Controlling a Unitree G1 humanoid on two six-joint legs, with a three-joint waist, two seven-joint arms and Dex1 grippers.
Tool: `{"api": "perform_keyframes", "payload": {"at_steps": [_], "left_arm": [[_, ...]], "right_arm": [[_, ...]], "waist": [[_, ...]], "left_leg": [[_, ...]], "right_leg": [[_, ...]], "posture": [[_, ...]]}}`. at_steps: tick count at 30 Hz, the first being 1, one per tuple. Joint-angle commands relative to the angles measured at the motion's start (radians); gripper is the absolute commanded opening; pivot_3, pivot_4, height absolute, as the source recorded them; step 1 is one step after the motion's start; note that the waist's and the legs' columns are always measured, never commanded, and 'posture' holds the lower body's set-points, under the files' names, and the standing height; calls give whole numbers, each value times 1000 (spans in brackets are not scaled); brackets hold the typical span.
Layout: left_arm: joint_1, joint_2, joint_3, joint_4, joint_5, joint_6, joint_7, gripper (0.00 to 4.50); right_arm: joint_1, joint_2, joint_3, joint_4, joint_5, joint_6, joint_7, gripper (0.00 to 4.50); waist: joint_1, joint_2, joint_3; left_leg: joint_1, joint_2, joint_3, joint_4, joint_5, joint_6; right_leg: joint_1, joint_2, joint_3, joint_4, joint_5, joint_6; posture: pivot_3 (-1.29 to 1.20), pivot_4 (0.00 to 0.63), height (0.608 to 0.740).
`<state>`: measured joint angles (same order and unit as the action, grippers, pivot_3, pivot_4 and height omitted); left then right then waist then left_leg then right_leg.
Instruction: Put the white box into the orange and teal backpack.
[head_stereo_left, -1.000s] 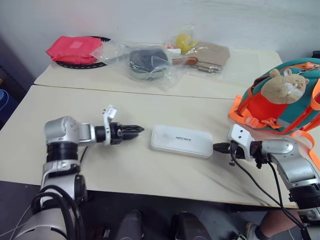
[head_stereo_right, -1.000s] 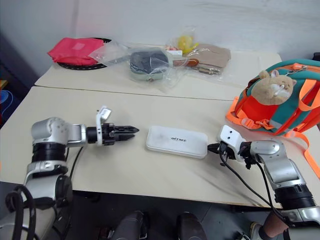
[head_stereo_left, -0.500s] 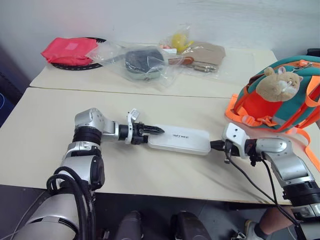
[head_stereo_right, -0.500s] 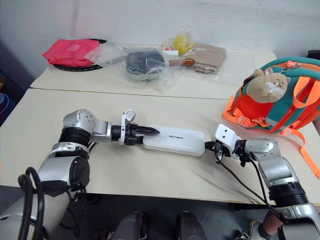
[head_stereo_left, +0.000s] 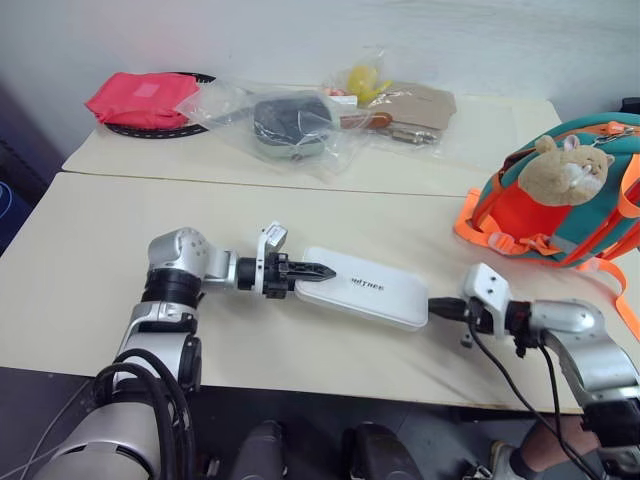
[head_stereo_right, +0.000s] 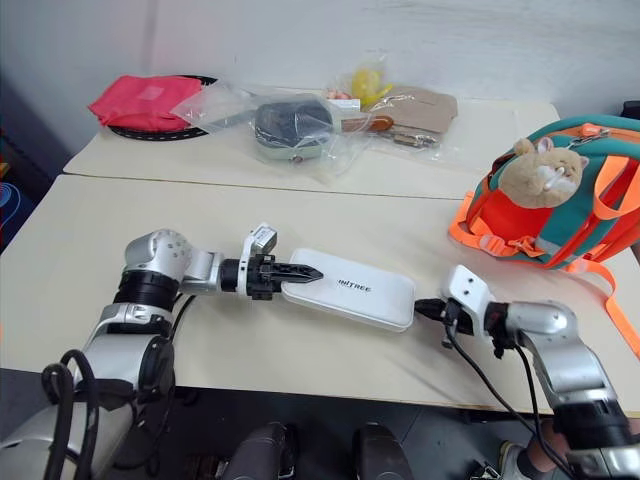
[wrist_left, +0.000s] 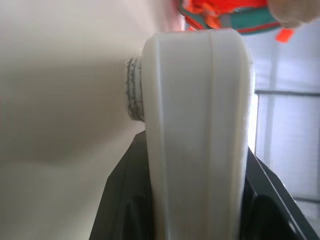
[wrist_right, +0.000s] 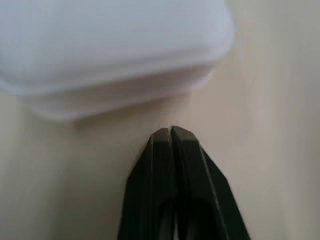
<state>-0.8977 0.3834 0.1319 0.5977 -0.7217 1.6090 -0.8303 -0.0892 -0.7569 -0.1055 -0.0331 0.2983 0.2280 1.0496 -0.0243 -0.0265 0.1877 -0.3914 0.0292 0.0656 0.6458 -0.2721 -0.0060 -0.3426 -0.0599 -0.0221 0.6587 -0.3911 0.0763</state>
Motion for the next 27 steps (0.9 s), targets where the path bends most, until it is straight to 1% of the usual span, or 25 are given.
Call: {"api": "perform_keyframes", "payload": {"at_steps": [1,3,6,7,10,11,14,17,18,21,22,24,25,27], "left_arm": [[67,45,110,-209,-60,-71,4,1291],[159,93,146,-345,-61,-193,-28,1291],[287,145,171,-486,-67,-324,-83,1291],[317,151,184,-511,-72,-357,-91,1291],[452,156,234,-610,-59,-575,-178,1291],[491,160,240,-636,-56,-617,-195,1291],[557,179,244,-683,-86,-636,-214,1291],[591,192,262,-704,-143,-601,-213,1291],[600,199,263,-708,-152,-602,-215,1291],[604,209,259,-706,-167,-611,-212,1291],[607,210,262,-705,-167,-619,-207,1291],[625,222,267,-709,-163,-637,-205,1291],[636,230,267,-712,-161,-645,-206,1291],[651,247,272,-712,-168,-649,-212,1291]], "right_arm": [[147,26,-216,-115,134,7,-36,1230],[267,83,-361,-173,195,1,-97,1861],[372,168,-524,-198,235,-26,-199,2923],[387,191,-567,-195,245,-39,-229,3251],[394,246,-692,-159,287,-78,-312,4348],[392,248,-717,-145,295,-82,-330,4483],[367,215,-729,-96,286,-97,-332,4483],[266,128,-692,10,260,-133,-298,4483],[195,83,-664,69,247,-138,-288,4483],[30,3,-591,213,219,-153,-256,4483],[-59,-8,-549,246,245,-110,-234,4483],[-190,-21,-469,297,264,-60,-176,4483],[-230,-23,-437,317,260,-52,-147,4483],[-283,-26,-386,355,237,-55,-109,4099]], "waist": [[1,0,0],[0,0,0],[-6,1,0],[-5,1,0],[-4,1,0],[-4,1,0],[-4,1,0],[-8,3,1],[-8,3,1],[-13,5,2],[-13,4,2],[-16,5,2],[-17,5,2],[-15,5,2]], "left_leg": [[0,0,0,0,0,0],[1,0,-1,0,0,0],[2,1,0,-3,0,-1],[2,1,1,-4,0,-1],[3,-1,1,-7,0,0],[3,-1,2,-8,0,-1],[5,-1,2,-14,1,-1],[5,-1,3,-15,2,-1],[5,-1,4,-15,2,0],[6,-1,5,-14,3,1],[6,-1,5,-15,3,1],[6,0,4,-15,3,0],[6,0,4,-15,4,0],[5,1,3,-15,4,-1]], "right_leg": [[0,0,0,0,0,0],[1,0,0,0,0,0],[1,1,1,-2,0,0],[1,1,1,-3,0,0],[2,-1,2,-4,0,0],[2,-1,2,-5,0,0],[2,0,2,-7,0,-1],[1,0,3,-7,0,-1],[1,0,4,-6,0,-1],[1,0,5,-6,0,-1],[1,0,4,-5,0,-1],[0,1,4,-4,0,-1],[0,1,4,-4,0,-1],[-1,2,4,-4,0,-1]], "posture": [[0,150,740],[0,150,740],[0,150,740],[0,150,740],[0,150,740],[0,150,740],[0,150,740],[0,150,740],[0,150,740],[0,150,740],[0,150,740],[0,150,740],[0,150,740],[0,150,740]]}}
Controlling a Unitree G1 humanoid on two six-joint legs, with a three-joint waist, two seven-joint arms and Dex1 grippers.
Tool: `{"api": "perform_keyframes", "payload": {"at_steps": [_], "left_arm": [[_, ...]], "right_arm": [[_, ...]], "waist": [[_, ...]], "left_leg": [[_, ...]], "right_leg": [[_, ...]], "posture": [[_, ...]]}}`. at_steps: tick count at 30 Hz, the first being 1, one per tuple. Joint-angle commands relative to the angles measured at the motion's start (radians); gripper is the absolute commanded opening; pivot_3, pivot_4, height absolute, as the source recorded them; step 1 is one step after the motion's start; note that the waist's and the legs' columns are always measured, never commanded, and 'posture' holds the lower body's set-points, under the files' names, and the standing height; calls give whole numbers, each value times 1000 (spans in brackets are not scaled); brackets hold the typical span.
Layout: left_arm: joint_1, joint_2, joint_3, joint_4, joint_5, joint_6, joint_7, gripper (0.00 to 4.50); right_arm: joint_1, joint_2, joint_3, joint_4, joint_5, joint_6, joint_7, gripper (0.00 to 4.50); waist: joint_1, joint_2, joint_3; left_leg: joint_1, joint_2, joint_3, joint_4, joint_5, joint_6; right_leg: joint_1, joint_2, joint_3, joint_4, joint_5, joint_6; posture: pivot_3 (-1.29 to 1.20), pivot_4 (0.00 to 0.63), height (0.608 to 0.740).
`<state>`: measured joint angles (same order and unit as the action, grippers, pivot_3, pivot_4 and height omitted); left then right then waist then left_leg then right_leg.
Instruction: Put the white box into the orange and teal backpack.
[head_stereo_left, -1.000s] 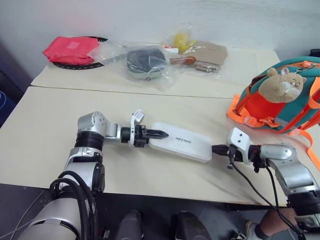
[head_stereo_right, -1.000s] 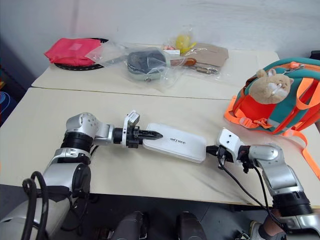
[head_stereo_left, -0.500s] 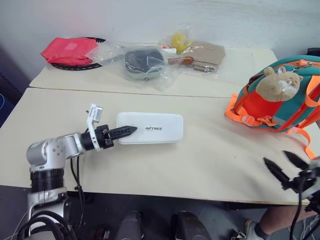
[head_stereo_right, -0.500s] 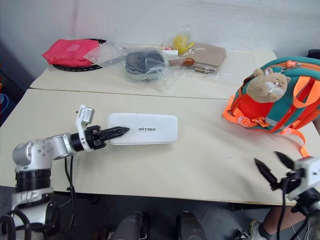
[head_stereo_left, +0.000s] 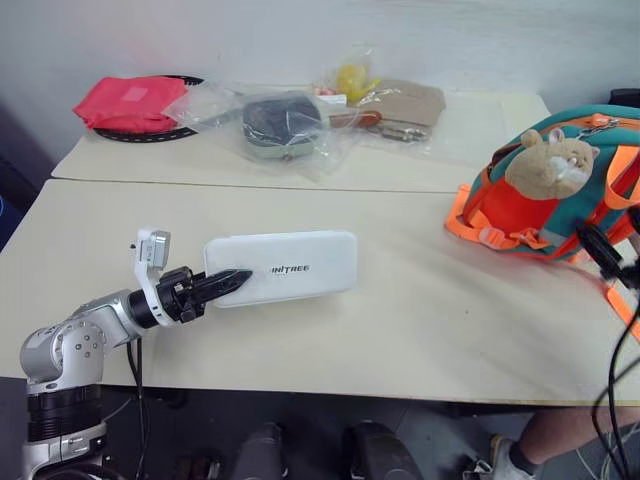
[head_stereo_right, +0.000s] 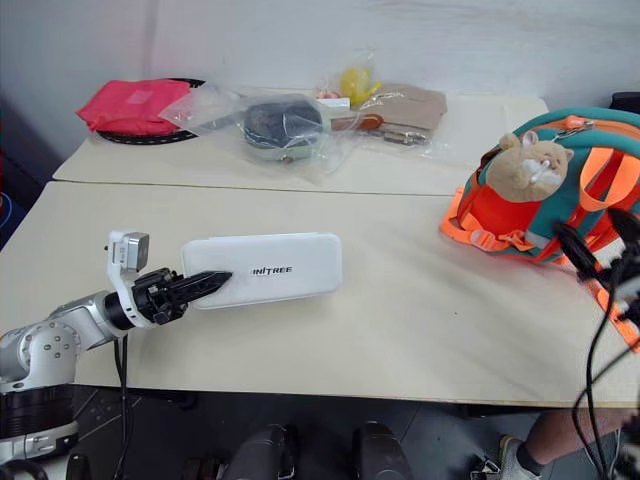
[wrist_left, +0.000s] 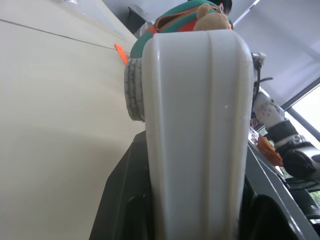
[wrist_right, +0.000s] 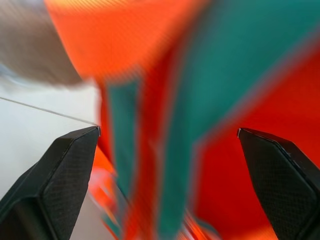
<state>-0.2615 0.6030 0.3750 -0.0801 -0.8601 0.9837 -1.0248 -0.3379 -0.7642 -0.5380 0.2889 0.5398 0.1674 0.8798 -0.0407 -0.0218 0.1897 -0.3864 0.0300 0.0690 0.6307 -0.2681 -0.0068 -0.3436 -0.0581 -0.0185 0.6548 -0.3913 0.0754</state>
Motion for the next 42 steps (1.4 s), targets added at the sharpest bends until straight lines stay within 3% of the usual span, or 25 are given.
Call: {"api": "perform_keyframes", "payload": {"at_steps": [1,8,12,18,22,28,32,34,38,42], "left_arm": [[18,34,39,-34,-36,-25,-12,1291],[31,50,111,-21,-78,-34,28,1291],[32,42,150,-19,-92,-42,85,1291],[20,28,201,34,-86,-71,179,1291],[28,31,255,93,-95,-70,235,1291],[68,51,303,74,-96,-97,251,1291],[84,56,408,-36,-232,-57,302,1291],[114,63,439,-106,-285,-56,292,1291],[122,76,491,-194,-426,-50,325,1291],[125,110,501,-286,-656,-27,399,1291]], "right_arm": [[-68,-13,68,61,-14,-4,70,3865],[-243,53,175,235,-62,-97,146,1411],[-212,105,237,74,2,8,209,102],[-162,204,356,-266,93,158,199,17],[-191,248,436,-472,242,332,206,17],[-164,160,457,-704,540,657,190,17],[-93,41,383,-770,711,786,164,17],[-59,-2,381,-763,695,802,155,17],[-56,21,411,-742,662,783,112,17],[-70,66,457,-730,618,763,105,17]], "waist": [[4,0,0],[6,0,0],[5,0,0],[-16,0,0],[-19,0,0],[-11,0,0],[-3,-4,1],[1,-6,1],[3,-6,1],[3,-6,1]], "left_leg": [[-1,0,0,0,0,0],[-3,-1,0,5,-2,4],[-3,-1,0,5,-2,3],[-3,0,-1,3,-2,3],[-4,0,-1,0,-2,3],[-14,0,-2,1,0,0],[-19,-1,-4,3,-2,4],[-20,-1,-5,4,-3,5],[-19,-2,-4,6,-4,6],[-18,-1,-6,6,-3,7]], "right_leg": [[-1,0,0,0,0,0],[1,-2,0,-1,0,0],[0,-2,-1,0,0,0],[-2,-2,-1,2,0,0],[-6,-2,-1,3,0,0],[-16,-3,-2,6,0,0],[-16,-4,-3,4,0,0],[-15,-4,-3,3,0,0],[-14,-5,-3,-1,0,0],[-15,-4,-3,2,0,0]], "posture": [[0,150,740],[0,150,740],[0,150,740],[0,150,740],[0,150,740],[0,150,740],[0,150,740],[0,150,740],[0,150,740],[0,150,740]]}}
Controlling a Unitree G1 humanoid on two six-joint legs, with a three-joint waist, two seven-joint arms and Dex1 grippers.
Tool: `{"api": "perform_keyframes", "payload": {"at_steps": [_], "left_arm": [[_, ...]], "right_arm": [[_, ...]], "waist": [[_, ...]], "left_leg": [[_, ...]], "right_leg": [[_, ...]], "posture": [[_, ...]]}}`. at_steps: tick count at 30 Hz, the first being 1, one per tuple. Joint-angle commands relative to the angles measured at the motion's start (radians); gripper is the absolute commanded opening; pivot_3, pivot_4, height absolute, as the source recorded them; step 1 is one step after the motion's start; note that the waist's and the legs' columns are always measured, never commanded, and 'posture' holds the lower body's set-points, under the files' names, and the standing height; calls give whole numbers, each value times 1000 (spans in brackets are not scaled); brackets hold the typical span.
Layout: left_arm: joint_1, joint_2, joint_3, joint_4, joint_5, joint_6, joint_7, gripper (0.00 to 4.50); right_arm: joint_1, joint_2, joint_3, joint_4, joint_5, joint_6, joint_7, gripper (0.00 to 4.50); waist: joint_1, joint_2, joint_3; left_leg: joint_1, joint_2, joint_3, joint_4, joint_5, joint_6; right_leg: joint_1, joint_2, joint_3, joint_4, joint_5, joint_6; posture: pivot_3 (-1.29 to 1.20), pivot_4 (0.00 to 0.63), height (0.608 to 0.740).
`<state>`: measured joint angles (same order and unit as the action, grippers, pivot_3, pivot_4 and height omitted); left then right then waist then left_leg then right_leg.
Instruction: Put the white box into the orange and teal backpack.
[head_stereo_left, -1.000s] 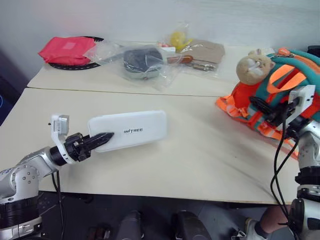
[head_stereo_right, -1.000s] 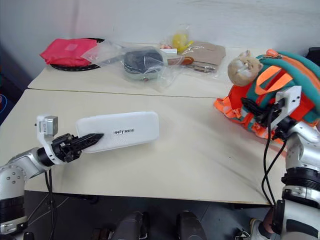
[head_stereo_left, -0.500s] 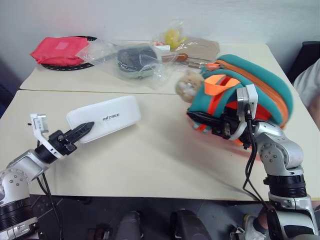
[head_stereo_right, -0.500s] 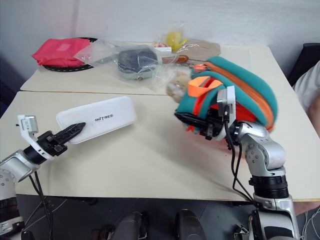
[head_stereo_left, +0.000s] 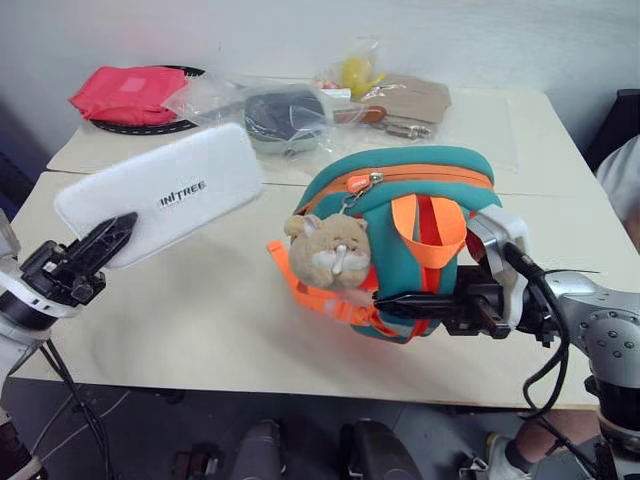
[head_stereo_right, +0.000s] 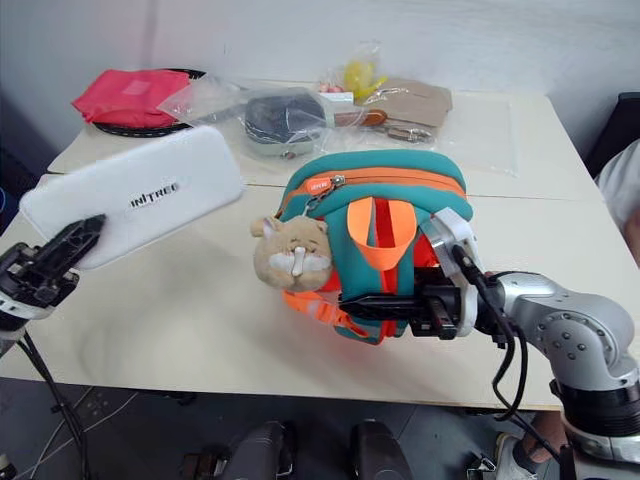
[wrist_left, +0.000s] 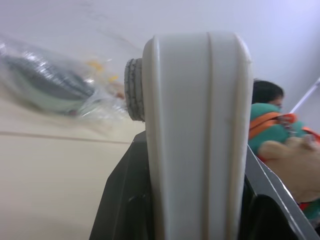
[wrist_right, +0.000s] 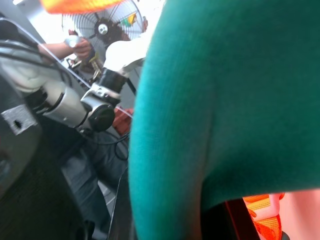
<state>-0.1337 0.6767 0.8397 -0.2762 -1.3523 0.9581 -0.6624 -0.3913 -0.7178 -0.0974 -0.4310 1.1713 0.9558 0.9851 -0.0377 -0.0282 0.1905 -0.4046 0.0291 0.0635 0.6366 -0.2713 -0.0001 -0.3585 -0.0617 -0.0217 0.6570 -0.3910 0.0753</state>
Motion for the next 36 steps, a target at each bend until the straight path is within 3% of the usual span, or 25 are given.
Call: {"api": "perform_keyframes", "payload": {"at_steps": [1,3,7,12,18,22,26,29,34,36], "left_arm": [[1,46,21,-107,-186,-1,46,1291],[-13,57,-40,-120,-188,-9,56,1291],[-80,85,-255,-92,14,-64,-75,1291],[-169,112,-411,41,271,-234,-218,1291],[-315,208,-688,177,595,-397,-424,1291],[-533,129,-822,286,702,-392,-389,1291],[-762,-100,-952,405,776,-377,-340,1291],[-831,-220,-1081,493,911,-471,-380,1291],[-875,-317,-1064,618,997,-602,-348,1291],[-873,-330,-1007,612,963,-581,-338,2000]], "right_arm": [[-18,24,24,-7,-20,-28,6,17],[-23,27,35,4,-41,-36,15,17],[-53,35,46,45,-88,-58,23,17],[-76,25,46,74,-116,-64,52,17],[-71,-15,33,82,-145,-64,85,17],[-79,-20,33,90,-154,-65,99,17],[-74,-16,41,88,-163,-73,107,17],[-71,-12,39,83,-168,-79,105,17],[-43,-20,16,65,-176,-95,87,17],[-22,-24,2,53,-185,-109,79,0]], "waist": [[0,0,0],[2,0,0],[9,0,0],[9,0,0],[10,0,0],[16,0,0],[34,0,0],[38,0,0],[19,1,0],[25,1,1]], "left_leg": [[0,0,0,0,0,0],[1,0,0,0,1,0],[2,-1,0,0,2,1],[2,-1,1,0,4,-4],[1,-1,2,-1,4,-3],[1,-1,1,0,2,1],[-2,-2,1,5,3,0],[-5,-1,1,11,2,1],[-5,-1,3,10,1,1],[-4,-1,2,11,2,0]], "right_leg": [[0,0,0,1,0,0],[0,0,0,2,0,0],[1,0,0,2,0,0],[1,1,1,1,0,-1],[0,1,1,0,0,-1],[1,0,0,1,0,-1],[0,1,0,2,1,0],[0,1,0,4,1,1],[-1,2,2,3,2,3],[-1,2,2,3,2,3]], "posture": [[0,150,740],[0,150,740],[0,150,740],[0,150,740],[0,150,740],[0,150,740],[0,150,740],[0,150,740],[0,150,740],[0,150,740]]}}
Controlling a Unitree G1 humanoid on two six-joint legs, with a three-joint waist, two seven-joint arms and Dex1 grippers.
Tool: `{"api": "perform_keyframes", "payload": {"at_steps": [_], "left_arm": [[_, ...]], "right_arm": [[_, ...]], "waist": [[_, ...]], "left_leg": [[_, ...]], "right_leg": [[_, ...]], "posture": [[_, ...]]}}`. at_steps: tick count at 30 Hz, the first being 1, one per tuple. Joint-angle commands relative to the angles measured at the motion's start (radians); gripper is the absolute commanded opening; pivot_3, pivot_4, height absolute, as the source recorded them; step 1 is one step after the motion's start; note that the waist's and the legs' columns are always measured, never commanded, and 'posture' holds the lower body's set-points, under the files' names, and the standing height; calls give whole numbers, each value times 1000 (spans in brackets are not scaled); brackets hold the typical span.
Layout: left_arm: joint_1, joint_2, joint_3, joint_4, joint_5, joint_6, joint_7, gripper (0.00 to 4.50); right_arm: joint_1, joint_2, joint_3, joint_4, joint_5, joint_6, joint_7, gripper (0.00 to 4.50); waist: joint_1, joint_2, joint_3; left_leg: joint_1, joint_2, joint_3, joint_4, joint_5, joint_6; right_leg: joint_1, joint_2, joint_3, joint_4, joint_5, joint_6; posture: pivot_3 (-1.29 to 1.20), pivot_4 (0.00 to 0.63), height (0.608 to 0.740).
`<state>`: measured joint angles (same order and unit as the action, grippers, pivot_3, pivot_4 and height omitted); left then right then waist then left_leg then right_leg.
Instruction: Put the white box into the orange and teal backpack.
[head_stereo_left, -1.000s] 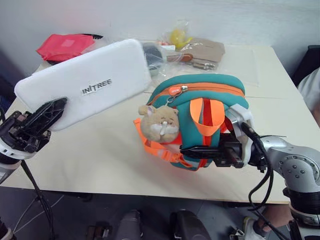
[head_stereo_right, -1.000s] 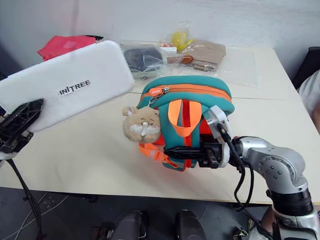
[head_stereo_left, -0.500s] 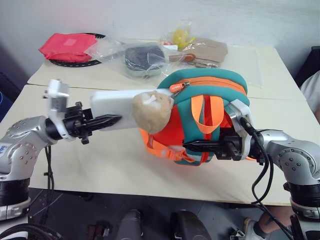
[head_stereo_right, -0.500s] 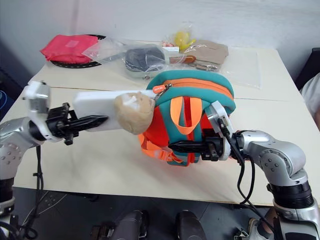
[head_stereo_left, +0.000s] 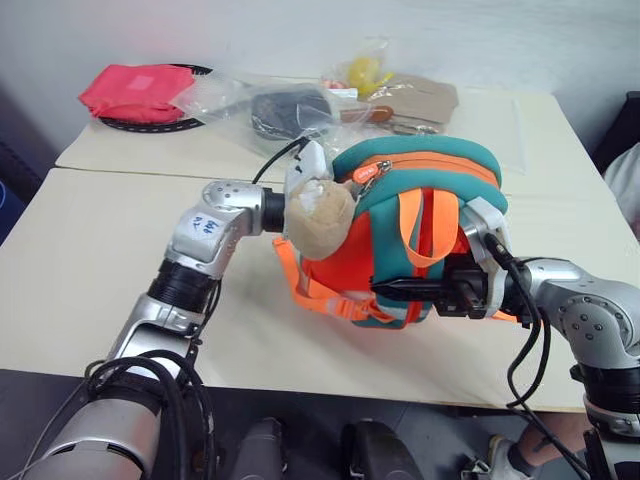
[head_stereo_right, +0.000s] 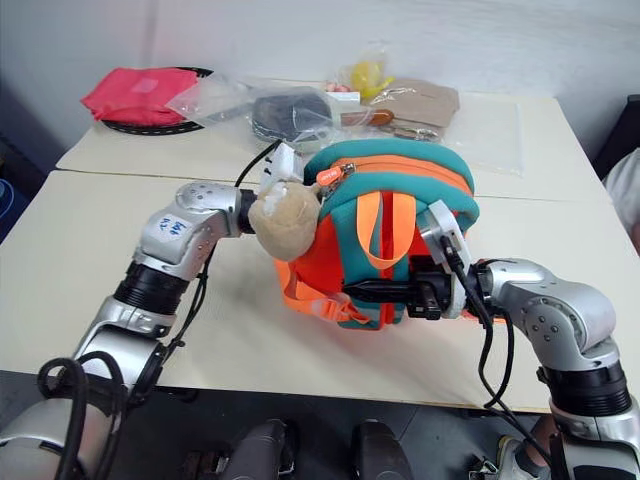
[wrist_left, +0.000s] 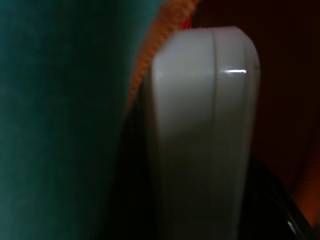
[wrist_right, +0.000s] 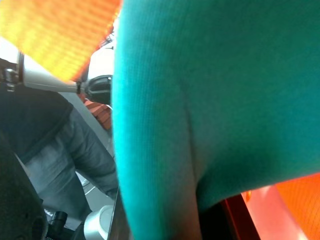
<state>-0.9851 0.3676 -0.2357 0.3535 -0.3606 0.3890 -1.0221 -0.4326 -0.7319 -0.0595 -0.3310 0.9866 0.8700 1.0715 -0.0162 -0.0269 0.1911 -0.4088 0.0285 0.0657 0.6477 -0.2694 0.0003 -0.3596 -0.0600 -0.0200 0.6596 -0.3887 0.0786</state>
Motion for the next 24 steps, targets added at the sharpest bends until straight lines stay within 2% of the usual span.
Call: {"api": "perform_keyframes", "payload": {"at_steps": [1,3,7,9,13,16,20,24], "left_arm": [[-18,-21,86,-26,-38,3,20,2146],[18,11,126,-84,-75,11,-31,2693],[107,139,222,-199,-241,99,-254,3944],[130,214,233,-168,-241,106,-337,4463],[173,365,215,-112,-169,49,-465,4463],[221,433,269,-166,-207,86,-477,4463],[274,394,369,-355,-318,165,-343,4463],[321,275,398,-584,-382,192,-139,4463]], "right_arm": [[26,-10,-40,-52,-2,-28,-10,0],[39,-7,-51,-60,0,-30,-24,0],[55,-1,-65,-70,1,-38,-46,0],[51,21,-72,-57,-9,-58,-74,0],[38,40,-60,-36,-41,-91,-84,0],[23,54,-47,-15,-66,-103,-100,0],[12,61,-36,2,-84,-108,-97,0],[9,66,-22,7,-93,-102,-93,0]], "waist": [[5,0,0],[2,0,0],[-14,1,0],[-15,1,0],[-12,1,1],[-11,1,1],[-6,1,1],[-9,1,1]], "left_leg": [[0,0,0,1,0,0],[0,0,0,1,0,0],[0,0,-1,0,1,-1],[0,0,-1,-1,1,-1],[1,0,-1,0,1,-2],[1,0,-1,0,1,-1],[0,0,-3,0,0,1],[0,-1,-3,1,-1,2]], "right_leg": [[0,0,0,0,0,0],[0,0,0,1,0,0],[0,0,0,1,0,0],[0,0,0,1,0,0],[1,0,0,1,0,0],[1,-1,0,0,0,0],[1,-2,0,1,0,0],[2,-2,0,0,0,0]], "posture": [[0,150,740],[0,150,740],[0,150,740],[0,150,740],[0,150,740],[0,150,740],[0,150,740],[0,150,740]]}}
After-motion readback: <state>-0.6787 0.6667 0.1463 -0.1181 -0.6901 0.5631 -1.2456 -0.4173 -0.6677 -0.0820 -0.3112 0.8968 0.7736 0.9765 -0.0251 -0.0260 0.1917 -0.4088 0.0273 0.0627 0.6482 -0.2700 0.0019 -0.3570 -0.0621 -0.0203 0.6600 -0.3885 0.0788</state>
